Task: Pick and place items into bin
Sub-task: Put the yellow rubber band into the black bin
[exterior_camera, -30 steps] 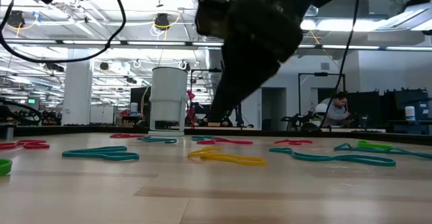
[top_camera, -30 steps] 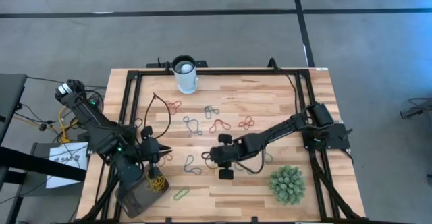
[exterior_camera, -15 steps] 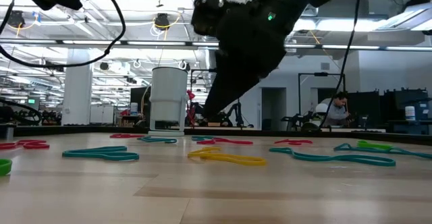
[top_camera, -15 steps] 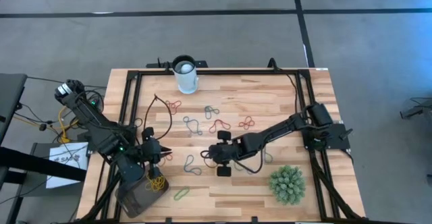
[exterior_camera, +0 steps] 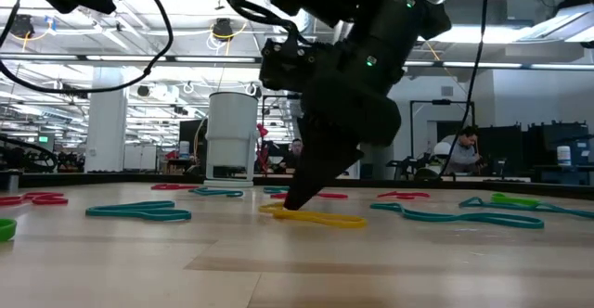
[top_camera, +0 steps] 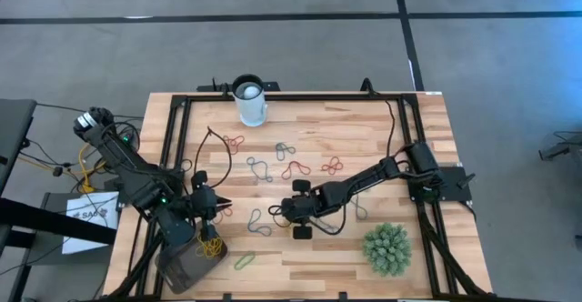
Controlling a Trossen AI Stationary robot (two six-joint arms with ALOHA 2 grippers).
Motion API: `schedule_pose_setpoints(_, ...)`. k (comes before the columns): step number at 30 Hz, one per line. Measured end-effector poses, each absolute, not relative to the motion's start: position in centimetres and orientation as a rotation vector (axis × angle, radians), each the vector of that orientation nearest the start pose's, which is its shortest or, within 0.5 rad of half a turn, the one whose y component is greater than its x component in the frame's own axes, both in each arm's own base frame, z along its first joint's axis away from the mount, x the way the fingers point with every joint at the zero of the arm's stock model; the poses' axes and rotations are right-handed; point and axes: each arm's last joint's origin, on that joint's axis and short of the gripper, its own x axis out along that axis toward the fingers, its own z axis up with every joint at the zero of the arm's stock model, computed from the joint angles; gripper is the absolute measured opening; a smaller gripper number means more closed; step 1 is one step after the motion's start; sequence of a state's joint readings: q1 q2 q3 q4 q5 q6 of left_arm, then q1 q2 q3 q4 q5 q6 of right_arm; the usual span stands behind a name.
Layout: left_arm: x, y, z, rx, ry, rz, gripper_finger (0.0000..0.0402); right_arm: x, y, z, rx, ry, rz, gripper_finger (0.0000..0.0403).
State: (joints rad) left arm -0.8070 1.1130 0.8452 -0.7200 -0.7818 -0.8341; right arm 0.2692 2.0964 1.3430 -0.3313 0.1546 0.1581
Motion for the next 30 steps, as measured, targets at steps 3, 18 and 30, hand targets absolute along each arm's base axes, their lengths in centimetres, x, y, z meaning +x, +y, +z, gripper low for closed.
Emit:
schedule_pose_setpoints(3, 15.6, -13.3, 26.0, -0.097, 0.628, 0.253, 0.0035, 40.5, 10.3, 12.3, -0.077, 1.061, 0.015, 0.0079)
schedule_pose_setpoints(18, 15.6, -13.3, 26.0, -0.100, 0.626, 0.253, 0.0035, 40.9, 10.4, 11.8, -0.093, 1.051, 0.135, 0.0006)
schedule_pose_setpoints(30, 16.3, -12.9, 26.1, -0.139, 0.606, 0.281, 0.0035, 42.1, 10.6, 18.4, -0.073, 0.820, 0.129, 0.0001)
